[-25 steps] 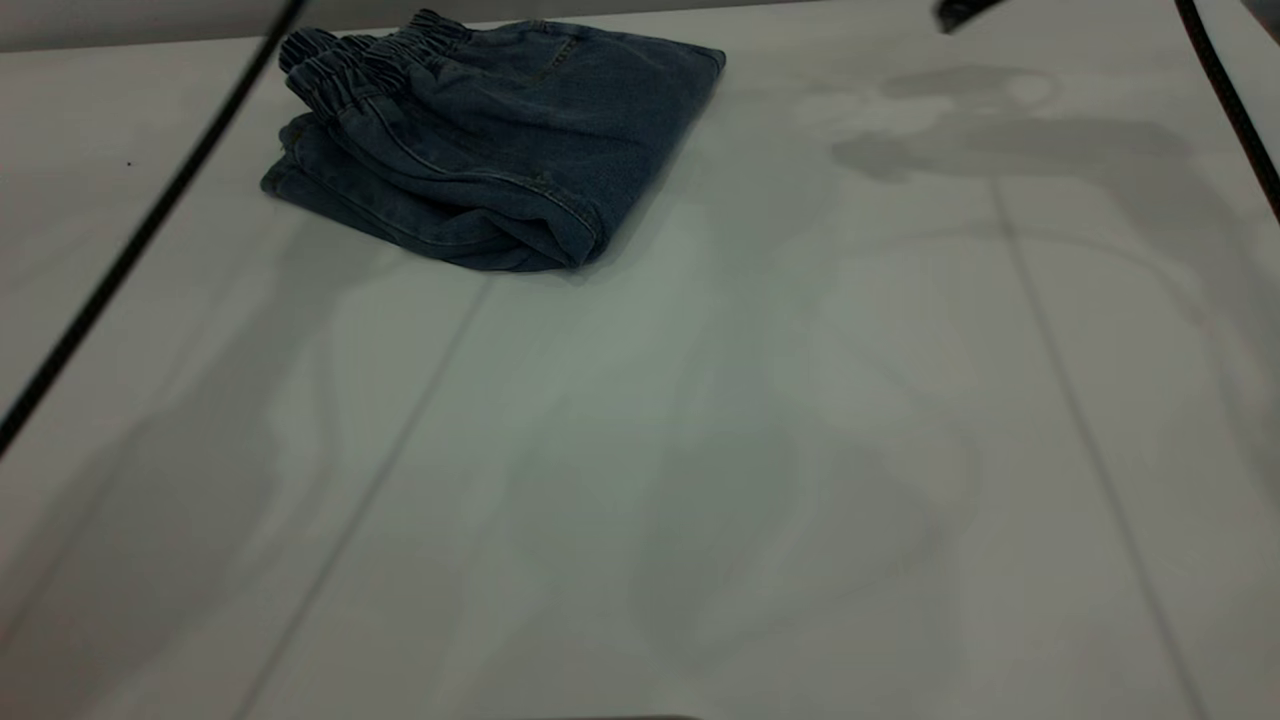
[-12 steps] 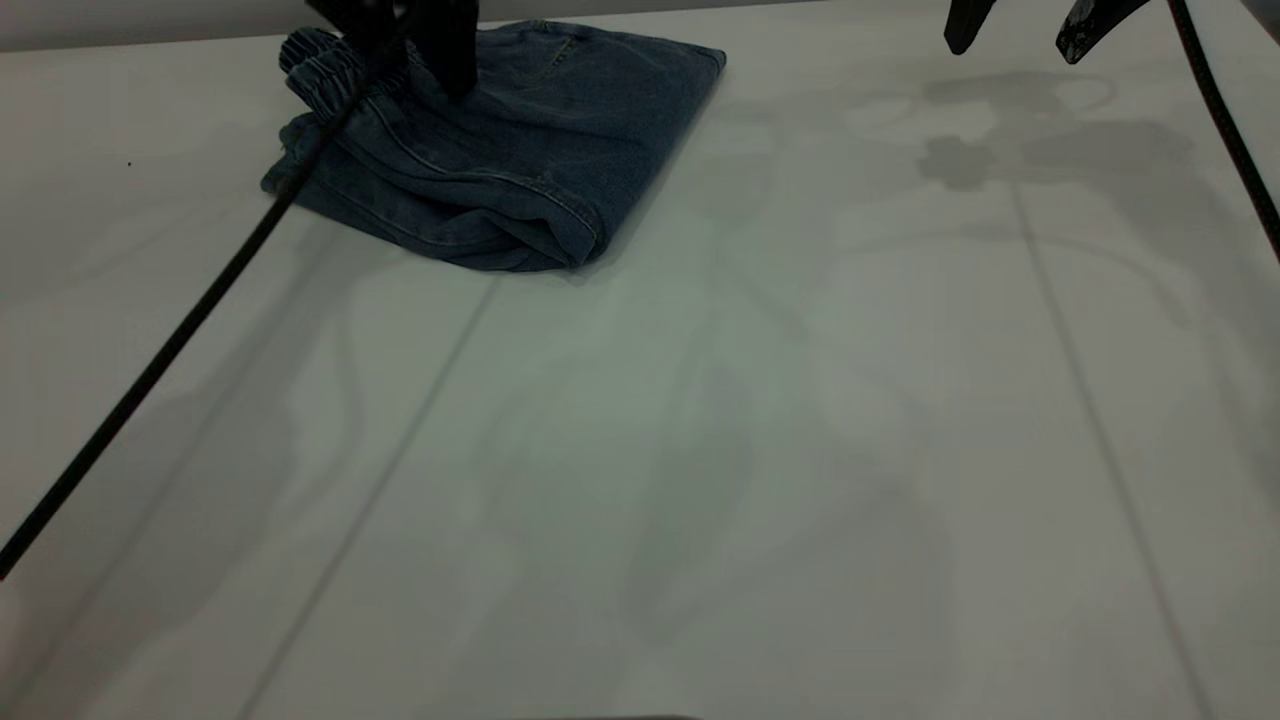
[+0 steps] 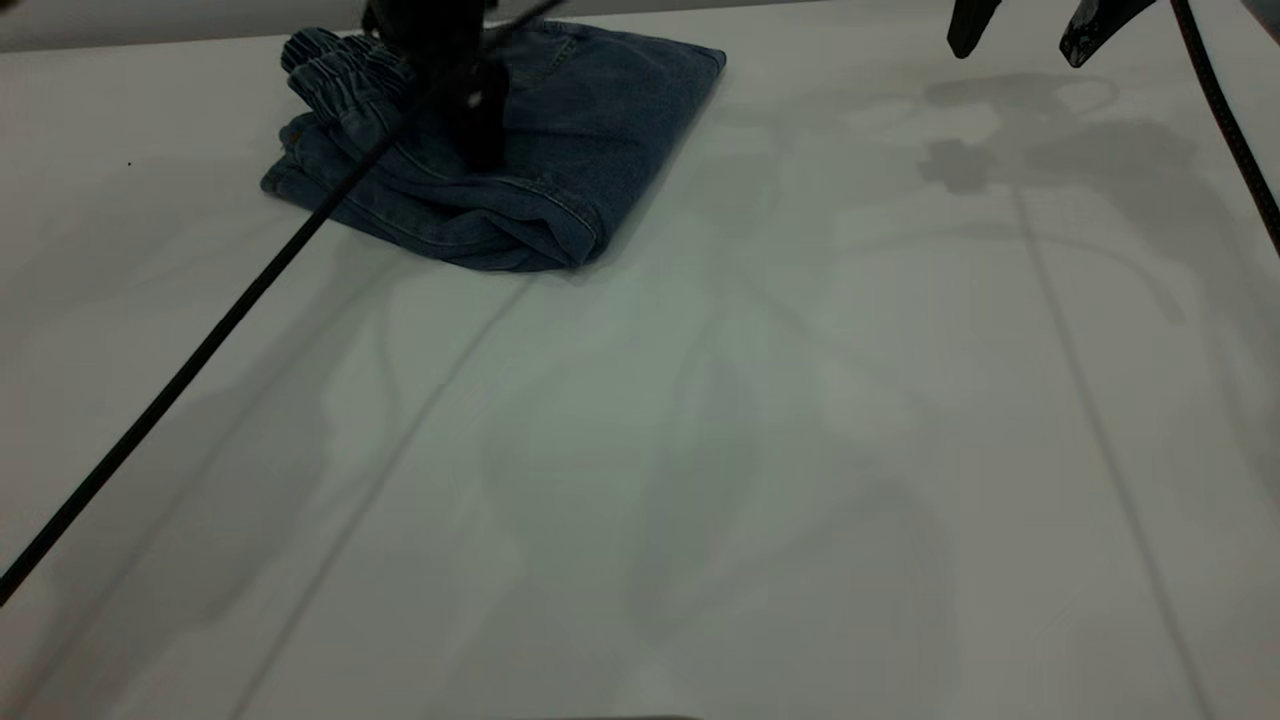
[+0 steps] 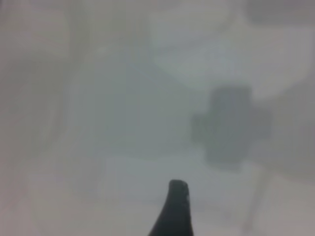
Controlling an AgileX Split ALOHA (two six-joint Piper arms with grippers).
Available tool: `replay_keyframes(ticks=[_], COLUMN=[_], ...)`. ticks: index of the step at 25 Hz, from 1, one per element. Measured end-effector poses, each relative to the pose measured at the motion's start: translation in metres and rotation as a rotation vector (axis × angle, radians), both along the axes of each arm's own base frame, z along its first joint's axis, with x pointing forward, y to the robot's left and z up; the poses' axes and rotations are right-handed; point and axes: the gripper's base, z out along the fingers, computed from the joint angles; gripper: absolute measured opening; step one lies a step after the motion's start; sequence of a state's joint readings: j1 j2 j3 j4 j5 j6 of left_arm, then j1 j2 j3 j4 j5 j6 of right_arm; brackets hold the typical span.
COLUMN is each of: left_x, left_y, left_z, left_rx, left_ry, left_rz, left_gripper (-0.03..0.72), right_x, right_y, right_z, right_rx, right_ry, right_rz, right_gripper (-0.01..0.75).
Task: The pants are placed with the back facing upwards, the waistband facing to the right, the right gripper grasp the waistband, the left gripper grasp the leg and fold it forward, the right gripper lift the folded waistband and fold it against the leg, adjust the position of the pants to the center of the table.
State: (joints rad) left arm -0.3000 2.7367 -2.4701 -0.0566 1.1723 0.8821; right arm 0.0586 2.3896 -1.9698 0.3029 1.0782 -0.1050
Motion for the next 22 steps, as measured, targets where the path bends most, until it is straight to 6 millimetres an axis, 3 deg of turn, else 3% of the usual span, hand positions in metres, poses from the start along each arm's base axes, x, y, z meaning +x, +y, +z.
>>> replay_keyframes(ticks=[3,8,12,22], left_x=[-0.001,-0.001,-0.006,-0.04], left_y=[0.0,-0.001,-0.014,-0.092], left_z=[-0.013,-0.015,-0.015,-0.017], left_rx=[0.009,-0.005,-0.022,-0.08], left_ry=[0.02,0.029,0.042,0.095], left_rz=[-0.042,-0.008,0.087,0.336], left_gripper=[0.516,0.516,0.516,0.516], right_x=[0.0,0.0,0.0,0.001], right_y=[0.0,0.0,0.0,0.0], right_z=[0.0,0.0,0.0,0.0], right_rx=[0.0,0.0,0.0,-0.004], right_ry=[0.003,0.003,0.003,-0.013], right_rz=[0.001,0.002,0.004,0.013], right_gripper=[0.594,0.594,0.594,0.594])
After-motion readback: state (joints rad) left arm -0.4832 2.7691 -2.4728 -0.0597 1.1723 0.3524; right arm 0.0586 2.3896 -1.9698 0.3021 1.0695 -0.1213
